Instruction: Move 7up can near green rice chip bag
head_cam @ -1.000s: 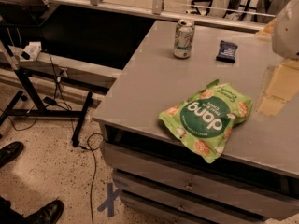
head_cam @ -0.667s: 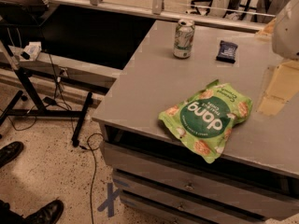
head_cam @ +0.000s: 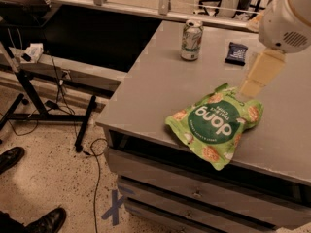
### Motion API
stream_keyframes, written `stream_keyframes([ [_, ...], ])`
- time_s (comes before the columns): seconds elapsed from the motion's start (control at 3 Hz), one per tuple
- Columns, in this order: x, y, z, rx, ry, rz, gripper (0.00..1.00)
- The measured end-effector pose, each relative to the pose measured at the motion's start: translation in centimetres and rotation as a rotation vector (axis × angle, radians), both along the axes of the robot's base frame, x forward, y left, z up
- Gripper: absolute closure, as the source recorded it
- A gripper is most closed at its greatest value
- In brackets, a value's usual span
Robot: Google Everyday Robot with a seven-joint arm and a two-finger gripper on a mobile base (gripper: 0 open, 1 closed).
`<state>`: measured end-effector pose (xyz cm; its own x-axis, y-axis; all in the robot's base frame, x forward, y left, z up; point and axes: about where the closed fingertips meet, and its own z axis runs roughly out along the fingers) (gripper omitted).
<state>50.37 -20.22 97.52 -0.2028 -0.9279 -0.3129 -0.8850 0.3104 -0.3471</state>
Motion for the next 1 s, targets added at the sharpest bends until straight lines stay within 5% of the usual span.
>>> stream_keyframes([
  [0.67, 12.5, 3.8, -1.9, 0.210, -0.057, -0.003, 0.00],
  [1.0, 17.7, 5.1, -3.7, 0.366, -0.073, -0.017, 0.00],
])
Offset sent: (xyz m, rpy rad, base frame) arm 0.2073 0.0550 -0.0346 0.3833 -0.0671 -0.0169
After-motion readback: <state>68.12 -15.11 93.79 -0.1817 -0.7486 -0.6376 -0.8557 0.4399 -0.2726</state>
